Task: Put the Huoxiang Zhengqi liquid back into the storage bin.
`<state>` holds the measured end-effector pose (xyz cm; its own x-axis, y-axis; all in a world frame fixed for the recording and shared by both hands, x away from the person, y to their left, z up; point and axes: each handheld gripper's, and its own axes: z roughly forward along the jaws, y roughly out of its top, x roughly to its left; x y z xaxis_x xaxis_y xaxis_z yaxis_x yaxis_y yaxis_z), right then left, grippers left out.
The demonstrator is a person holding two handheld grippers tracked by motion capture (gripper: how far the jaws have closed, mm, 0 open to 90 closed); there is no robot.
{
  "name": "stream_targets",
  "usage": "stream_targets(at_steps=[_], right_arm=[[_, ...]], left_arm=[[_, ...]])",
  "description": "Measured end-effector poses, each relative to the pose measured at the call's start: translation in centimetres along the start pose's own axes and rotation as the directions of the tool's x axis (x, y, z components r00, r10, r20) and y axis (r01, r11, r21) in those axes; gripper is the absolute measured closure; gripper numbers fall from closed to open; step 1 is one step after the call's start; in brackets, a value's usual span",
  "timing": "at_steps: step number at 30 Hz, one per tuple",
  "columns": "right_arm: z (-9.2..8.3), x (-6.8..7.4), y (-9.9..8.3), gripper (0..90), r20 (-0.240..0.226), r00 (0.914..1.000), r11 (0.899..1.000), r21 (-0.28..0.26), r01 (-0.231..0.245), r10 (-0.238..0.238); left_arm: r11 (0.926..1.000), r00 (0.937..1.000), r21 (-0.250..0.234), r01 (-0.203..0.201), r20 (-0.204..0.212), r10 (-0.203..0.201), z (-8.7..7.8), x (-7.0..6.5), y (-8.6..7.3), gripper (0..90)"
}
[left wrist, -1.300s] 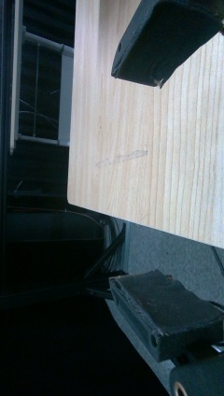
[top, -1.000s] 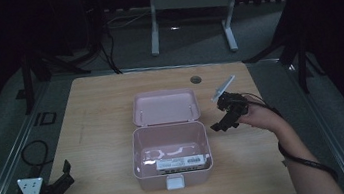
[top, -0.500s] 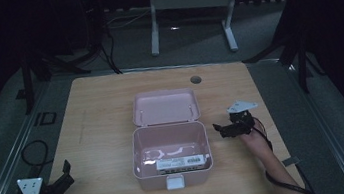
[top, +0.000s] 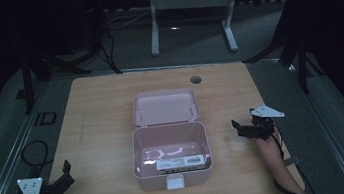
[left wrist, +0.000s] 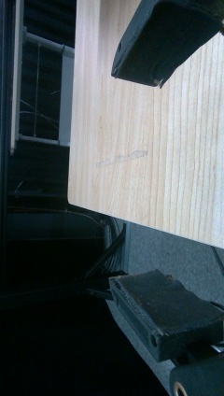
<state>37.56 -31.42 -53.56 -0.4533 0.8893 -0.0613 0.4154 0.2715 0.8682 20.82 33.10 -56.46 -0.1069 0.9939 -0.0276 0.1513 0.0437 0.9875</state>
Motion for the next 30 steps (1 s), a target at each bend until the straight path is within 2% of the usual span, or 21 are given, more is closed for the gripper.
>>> stream_targets(at_steps=[3, 9, 15, 20, 24, 30], right_arm=[[-0.7, -0.8, -0.5, 10.4, 0.032, 0.9994, 1.000, -0.007, -0.015, 0.015], [-1.9, -2.2, -1.2, 10.5, 0.058, 0.9959, 0.998, -0.004, -0.069, 0.070], [-3.1, -3.0, -2.2, 10.5, 0.032, 0.9922, 0.992, -0.034, -0.119, 0.120], [-4.0, -3.5, -3.0, 10.6, 0.056, 0.9846, 0.985, -0.055, -0.163, 0.166], [-4.6, -3.7, -3.7, 10.5, 0.097, 0.9782, 0.982, -0.064, -0.178, 0.184], [-5.0, -4.2, -4.3, 10.6, 0.096, 0.9702, 0.974, -0.072, -0.216, 0.222]], left_arm=[[1.0000, 1.0000, 0.000, 0.001, -0.001, -0.001, 0.0, 0.0, 0.0, 3.4], [1.0000, 1.0000, 0.001, 0.004, -0.001, -0.004, 0.0, 0.0, 0.0, 3.4], [1.0000, 1.0000, 0.001, 0.003, -0.001, -0.003, 0.0, 0.0, 0.0, 3.4], [1.0000, 1.0000, -0.001, -0.001, -0.001, 0.001, 0.0, 0.0, 0.0, 3.4], [1.0000, 1.0000, -0.003, 0.002, 0.000, -0.002, 0.0, 0.0, 0.0, 3.4], [1.0000, 1.0000, -0.004, 0.001, 0.003, -0.001, 0.0, 0.0, 0.0, 3.4]])
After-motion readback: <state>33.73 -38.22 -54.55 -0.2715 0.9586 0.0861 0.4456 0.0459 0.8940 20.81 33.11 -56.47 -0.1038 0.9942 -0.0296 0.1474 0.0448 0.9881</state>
